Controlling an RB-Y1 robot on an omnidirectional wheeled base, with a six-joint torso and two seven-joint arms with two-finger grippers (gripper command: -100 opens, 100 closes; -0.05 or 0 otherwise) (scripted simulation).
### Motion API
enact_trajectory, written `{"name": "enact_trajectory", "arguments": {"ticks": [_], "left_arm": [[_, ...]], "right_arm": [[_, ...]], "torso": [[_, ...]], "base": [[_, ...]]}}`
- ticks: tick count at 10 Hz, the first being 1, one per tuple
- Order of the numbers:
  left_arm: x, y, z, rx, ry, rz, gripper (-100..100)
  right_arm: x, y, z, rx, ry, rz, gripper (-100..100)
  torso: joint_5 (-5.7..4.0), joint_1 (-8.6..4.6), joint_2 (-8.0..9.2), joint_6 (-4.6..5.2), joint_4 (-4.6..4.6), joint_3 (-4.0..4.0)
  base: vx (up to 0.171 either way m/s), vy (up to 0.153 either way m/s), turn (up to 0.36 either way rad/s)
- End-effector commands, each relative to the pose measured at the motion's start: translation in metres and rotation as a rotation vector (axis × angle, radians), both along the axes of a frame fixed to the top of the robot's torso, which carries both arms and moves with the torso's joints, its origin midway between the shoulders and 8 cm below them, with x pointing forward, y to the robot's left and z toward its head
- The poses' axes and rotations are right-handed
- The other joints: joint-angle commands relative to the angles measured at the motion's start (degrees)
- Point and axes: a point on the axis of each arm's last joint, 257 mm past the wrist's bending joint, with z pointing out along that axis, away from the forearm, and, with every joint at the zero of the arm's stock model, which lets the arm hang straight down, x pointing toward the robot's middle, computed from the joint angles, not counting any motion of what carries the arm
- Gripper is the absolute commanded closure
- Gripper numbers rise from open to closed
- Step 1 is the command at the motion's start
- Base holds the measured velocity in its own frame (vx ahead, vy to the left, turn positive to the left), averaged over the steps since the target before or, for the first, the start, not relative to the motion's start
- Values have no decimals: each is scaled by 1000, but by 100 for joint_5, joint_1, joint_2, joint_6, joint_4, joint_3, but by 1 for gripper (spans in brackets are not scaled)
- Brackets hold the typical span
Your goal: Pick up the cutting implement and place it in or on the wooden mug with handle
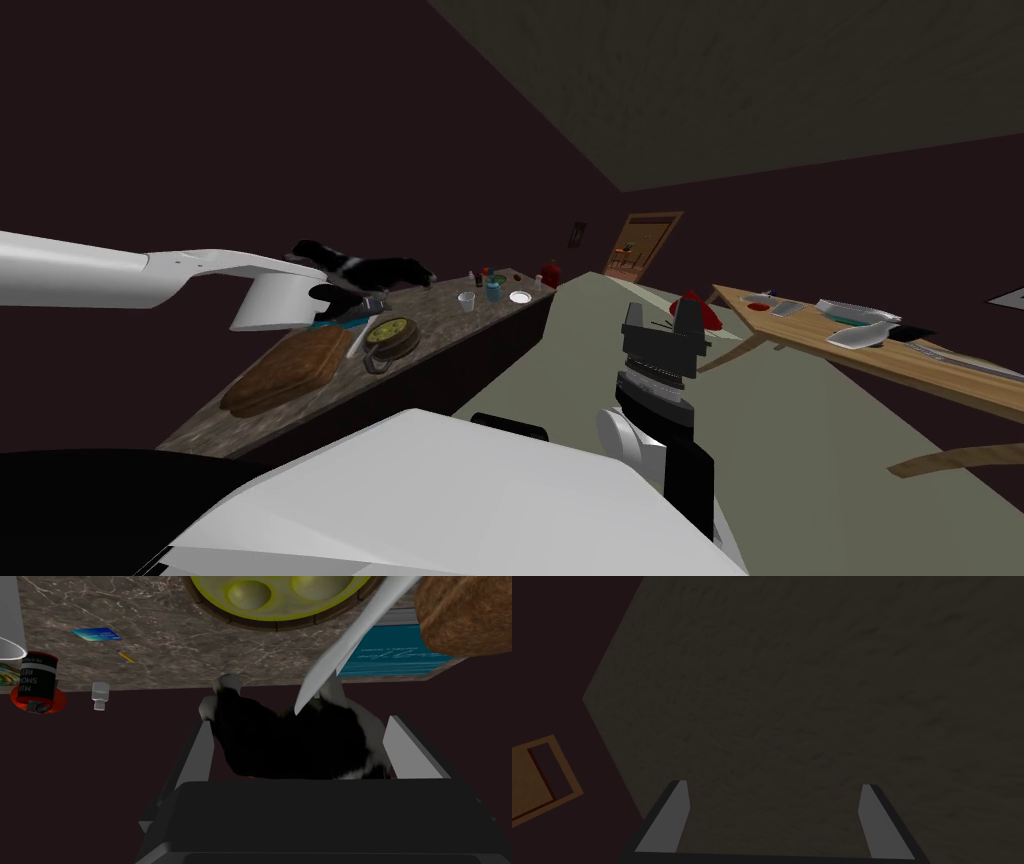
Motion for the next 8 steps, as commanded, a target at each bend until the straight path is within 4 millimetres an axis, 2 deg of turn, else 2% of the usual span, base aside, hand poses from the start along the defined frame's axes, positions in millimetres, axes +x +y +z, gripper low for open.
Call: {"name": "enact_trajectory", "arguments": {"ticks": [1,4,5,6,8], "left_arm": [[-5,-7,9,-1,0,2,-100],[-13,-20,24,0,2,9,-100],[-11,-17,22,0,1,7,-100],[-11,-18,22,0,1,7,0],[-11,-18,22,0,1,7,0]], "right_arm": [[0,0,0,0,0,0,0],[0,0,0,0,0,0,0],[0,0,0,0,0,0,0],[0,0,0,0,0,0,0],[0,0,0,0,0,0,0]], "torso": [[0,0,0,0,0,0],[-1,-3,2,0,0,1],[0,1,1,0,0,1],[1,-5,2,0,0,1],[-2,-15,5,0,1,2]], "base": [[16,42,-10],[13,46,-10],[6,25,-5],[0,0,0],[0,0,0]]}}
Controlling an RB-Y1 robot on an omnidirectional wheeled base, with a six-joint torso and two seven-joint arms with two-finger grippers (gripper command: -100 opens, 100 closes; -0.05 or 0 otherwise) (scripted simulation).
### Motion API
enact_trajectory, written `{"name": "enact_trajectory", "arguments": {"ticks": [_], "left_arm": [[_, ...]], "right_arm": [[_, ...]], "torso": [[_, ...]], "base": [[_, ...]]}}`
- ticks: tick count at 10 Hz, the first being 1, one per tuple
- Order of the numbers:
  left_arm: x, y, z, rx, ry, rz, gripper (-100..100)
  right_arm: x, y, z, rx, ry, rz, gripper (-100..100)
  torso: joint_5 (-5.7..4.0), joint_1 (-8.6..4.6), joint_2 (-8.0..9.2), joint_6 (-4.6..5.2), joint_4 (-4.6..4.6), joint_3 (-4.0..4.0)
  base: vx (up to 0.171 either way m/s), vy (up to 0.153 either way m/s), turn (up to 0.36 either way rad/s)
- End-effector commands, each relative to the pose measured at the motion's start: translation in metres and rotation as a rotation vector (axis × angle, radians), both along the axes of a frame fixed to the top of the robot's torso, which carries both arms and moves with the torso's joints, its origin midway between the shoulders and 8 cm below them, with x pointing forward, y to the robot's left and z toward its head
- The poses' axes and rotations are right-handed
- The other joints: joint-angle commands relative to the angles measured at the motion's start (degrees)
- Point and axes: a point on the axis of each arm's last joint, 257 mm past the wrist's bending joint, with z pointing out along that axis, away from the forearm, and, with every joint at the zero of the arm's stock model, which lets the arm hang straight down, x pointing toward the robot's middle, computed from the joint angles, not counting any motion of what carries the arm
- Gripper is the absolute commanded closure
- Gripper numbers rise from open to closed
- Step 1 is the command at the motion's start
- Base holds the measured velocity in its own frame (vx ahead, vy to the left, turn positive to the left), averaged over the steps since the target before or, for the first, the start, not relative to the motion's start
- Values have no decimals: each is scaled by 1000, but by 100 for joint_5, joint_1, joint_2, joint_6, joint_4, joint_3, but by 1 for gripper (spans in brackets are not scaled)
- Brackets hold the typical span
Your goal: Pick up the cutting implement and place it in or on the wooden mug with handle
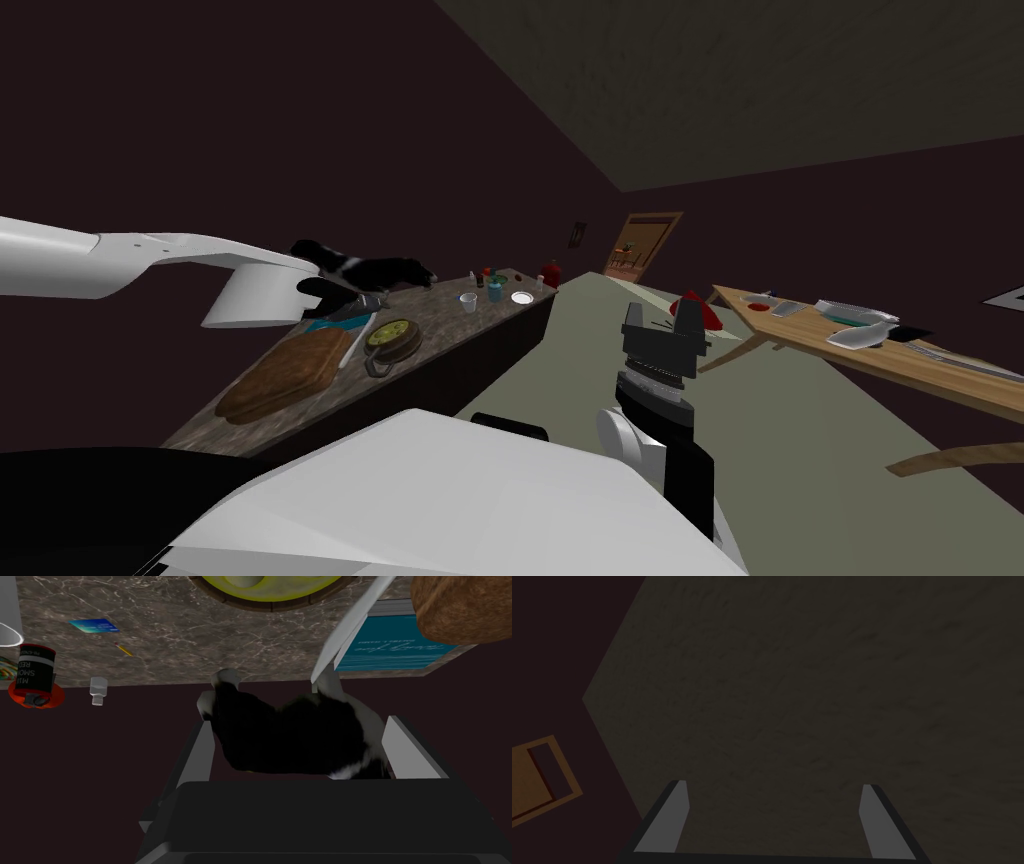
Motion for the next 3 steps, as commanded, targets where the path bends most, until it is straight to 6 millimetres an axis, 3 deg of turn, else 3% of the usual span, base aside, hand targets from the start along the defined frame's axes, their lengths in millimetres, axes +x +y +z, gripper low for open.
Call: {"name": "enact_trajectory", "arguments": {"ticks": [1,3], "left_arm": [[0,0,0,0,0,0,0],[0,0,0,0,0,0,0]], "right_arm": [[0,0,0,0,0,0,0],[0,0,0,0,0,0,0]], "torso": [[0,0,0,0,0,0],[0,-1,0,0,0,0]], "base": [[0,0,0],[0,0,0]]}}
